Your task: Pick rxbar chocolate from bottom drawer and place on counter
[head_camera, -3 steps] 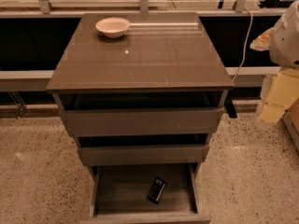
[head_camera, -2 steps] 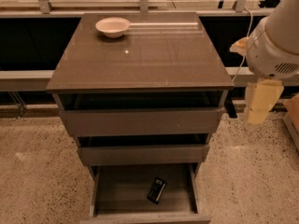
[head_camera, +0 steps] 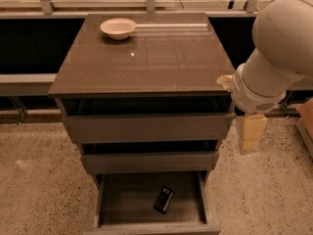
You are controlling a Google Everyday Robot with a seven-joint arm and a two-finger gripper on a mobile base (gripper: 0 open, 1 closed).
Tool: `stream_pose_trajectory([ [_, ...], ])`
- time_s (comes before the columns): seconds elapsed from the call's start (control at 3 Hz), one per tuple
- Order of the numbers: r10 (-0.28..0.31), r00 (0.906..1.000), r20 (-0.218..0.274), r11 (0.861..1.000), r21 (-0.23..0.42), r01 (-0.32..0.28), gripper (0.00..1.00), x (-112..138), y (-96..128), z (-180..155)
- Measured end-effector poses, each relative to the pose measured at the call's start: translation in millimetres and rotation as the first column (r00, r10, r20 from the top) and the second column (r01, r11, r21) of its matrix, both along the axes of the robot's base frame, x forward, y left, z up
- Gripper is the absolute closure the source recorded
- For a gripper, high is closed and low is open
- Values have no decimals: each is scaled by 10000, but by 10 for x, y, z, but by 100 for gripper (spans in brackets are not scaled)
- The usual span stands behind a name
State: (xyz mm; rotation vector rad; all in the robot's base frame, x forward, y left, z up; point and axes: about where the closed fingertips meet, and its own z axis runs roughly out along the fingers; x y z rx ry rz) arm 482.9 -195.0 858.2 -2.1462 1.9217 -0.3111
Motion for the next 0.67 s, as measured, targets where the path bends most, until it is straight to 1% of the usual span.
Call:
stream_pose_trajectory([
  [0.33, 1948, 9717, -1338, 9789, -350, -2011, 0, -65, 188, -432],
  [0.67, 4232, 8607, -2831, 8886, -557, -4552, 0, -227, 350, -1095],
])
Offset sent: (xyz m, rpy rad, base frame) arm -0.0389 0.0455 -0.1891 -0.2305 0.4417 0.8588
